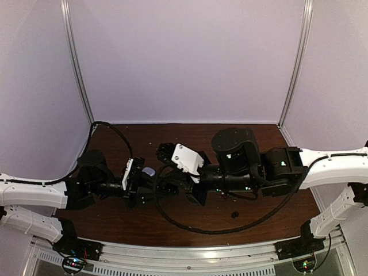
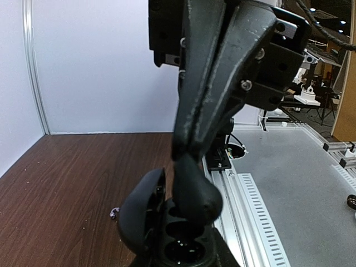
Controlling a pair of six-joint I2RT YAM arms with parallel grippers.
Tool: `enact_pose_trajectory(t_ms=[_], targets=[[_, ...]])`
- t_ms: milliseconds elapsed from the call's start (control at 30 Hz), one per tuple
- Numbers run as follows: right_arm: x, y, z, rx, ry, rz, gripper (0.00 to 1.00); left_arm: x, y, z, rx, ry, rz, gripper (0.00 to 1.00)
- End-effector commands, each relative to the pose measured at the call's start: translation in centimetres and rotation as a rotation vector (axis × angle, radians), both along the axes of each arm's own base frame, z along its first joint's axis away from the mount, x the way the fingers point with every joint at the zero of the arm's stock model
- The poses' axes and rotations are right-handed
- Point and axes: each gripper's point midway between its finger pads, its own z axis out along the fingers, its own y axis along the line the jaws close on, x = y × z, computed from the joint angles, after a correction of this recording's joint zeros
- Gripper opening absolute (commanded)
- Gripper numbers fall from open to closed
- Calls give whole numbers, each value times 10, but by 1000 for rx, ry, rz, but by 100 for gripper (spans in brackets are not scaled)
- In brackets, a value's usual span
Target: Insert the wireless bluetooth earbuds into the charging case
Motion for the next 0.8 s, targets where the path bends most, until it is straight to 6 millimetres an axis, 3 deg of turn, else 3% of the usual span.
enact_pose_trajectory(t_ms=[0, 400, 767], targets=[[6, 1, 7, -8, -31, -40, 0, 3, -3, 20, -43, -52, 11, 0], [3, 1, -6, -54, -48, -37, 0, 6, -4, 21, -47, -43, 30, 0], [11, 0, -7, -65, -92, -78, 0, 3, -2, 24, -53, -44, 19, 0]])
